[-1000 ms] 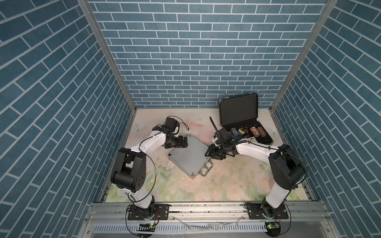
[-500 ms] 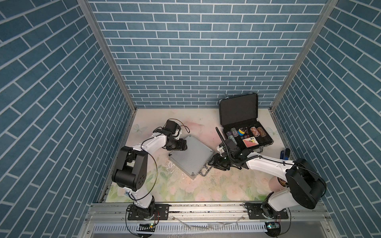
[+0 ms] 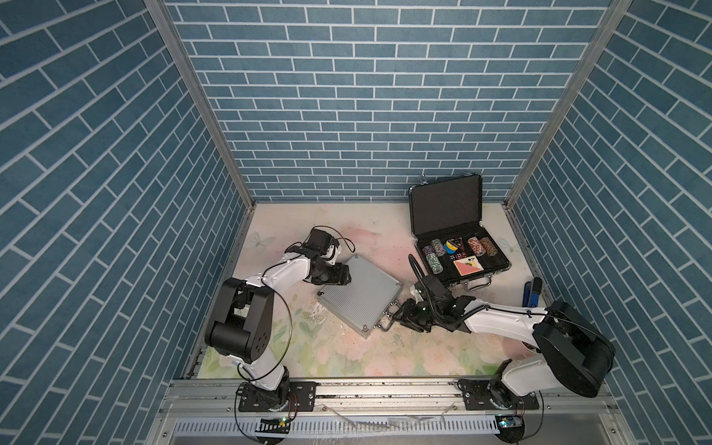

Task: Close the poker set cases
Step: Adjust the poker set case at the center of the board, then fasten the fastener on the poker set case.

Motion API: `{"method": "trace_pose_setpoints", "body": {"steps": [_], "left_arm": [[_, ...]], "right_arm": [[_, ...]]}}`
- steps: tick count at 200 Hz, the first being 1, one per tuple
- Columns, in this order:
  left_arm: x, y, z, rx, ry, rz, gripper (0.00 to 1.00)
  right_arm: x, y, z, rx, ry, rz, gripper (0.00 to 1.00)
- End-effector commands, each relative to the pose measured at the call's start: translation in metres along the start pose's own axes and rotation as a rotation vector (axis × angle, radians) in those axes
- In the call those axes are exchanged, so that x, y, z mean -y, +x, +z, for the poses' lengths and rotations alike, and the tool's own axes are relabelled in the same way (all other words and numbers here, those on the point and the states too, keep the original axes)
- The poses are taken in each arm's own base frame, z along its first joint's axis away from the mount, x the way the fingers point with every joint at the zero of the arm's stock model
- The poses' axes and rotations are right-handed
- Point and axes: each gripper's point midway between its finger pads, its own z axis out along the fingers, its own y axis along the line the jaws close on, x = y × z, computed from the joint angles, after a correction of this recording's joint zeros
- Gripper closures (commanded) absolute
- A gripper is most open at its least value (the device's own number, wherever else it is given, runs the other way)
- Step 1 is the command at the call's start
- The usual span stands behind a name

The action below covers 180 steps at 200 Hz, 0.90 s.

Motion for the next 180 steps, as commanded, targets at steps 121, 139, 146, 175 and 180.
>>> {"method": "trace_pose_setpoints", "body": {"steps": [121, 139, 146, 175, 180], "left_arm": [[0.003, 0.052, 0.003, -0.152, 0.02, -0.033, 0.3], [0.003, 0.051, 0.003, -0.152, 0.02, -0.029, 0.3], [0.003, 0.052, 0.003, -0.152, 0.02, -0.029, 0.3], [0.003, 0.051, 0.003, -0.15, 0.021, -0.028, 0.3], [0.003, 0.051, 0.003, -0.152, 0.021, -0.03, 0.3]], "right_arm": [[-0.018, -0.013, 0.005, 0.074, -0.135, 0.035, 0.78], [-0.025, -0.015, 0.002, 0.081, -0.157, 0.027, 0.79], [-0.028, -0.015, 0.001, 0.083, -0.164, 0.024, 0.79], [-0.036, -0.017, -0.002, 0.088, -0.19, 0.014, 0.81], [-0.037, -0.017, -0.002, 0.088, -0.194, 0.012, 0.81]]}}
